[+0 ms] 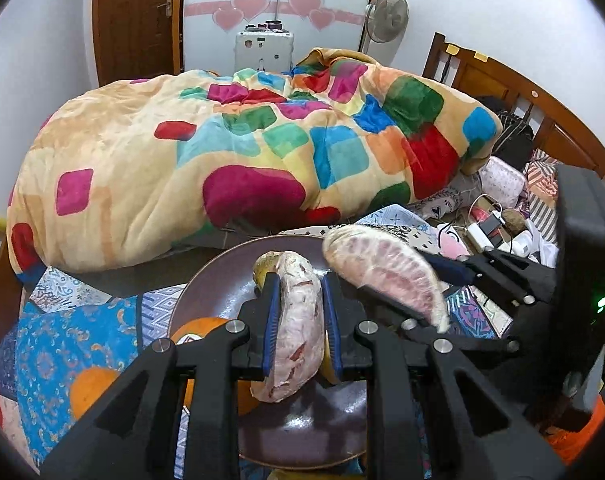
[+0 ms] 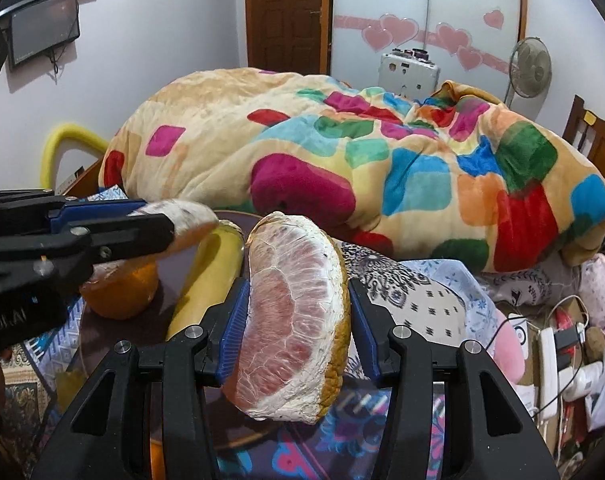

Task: Organize fruits
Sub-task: 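Carry both pomelo pieces onto the purple plate and open both tools, then lower left tool onto the second large orange and close it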

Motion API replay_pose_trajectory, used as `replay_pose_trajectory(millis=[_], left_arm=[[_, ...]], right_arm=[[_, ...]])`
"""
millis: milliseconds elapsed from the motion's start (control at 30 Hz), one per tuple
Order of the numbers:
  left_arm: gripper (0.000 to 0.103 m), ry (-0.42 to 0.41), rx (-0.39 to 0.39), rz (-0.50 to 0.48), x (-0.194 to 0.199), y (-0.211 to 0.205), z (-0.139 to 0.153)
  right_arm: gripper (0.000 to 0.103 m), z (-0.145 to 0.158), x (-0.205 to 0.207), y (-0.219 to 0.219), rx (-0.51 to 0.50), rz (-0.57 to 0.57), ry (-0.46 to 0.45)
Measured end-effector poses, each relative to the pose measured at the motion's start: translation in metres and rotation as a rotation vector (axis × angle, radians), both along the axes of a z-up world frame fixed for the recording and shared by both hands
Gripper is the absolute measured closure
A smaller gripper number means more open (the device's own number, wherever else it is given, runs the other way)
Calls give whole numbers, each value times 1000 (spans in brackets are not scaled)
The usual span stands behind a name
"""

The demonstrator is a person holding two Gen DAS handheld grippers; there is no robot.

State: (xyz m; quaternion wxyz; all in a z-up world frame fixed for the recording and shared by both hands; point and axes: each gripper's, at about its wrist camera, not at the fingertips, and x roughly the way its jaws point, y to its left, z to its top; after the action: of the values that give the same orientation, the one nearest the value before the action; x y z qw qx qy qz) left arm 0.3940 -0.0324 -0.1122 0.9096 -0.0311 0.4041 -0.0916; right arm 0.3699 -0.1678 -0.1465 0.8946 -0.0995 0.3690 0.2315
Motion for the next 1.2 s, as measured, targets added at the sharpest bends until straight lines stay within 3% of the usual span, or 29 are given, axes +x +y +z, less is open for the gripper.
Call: replay_pose_trajectory(millis=[333,867,1200], left_arm=[[82,-6,13,-12,-8,-1,5],[82,-62,49,47,-82,35,40],[60,-62,80,92,-138,74,42]], right_arm=[[57,-11,2,6,-37,9,53],[56,45,-67,0,-7,10,-86],[52,52,-110,-9,29,8,-109]])
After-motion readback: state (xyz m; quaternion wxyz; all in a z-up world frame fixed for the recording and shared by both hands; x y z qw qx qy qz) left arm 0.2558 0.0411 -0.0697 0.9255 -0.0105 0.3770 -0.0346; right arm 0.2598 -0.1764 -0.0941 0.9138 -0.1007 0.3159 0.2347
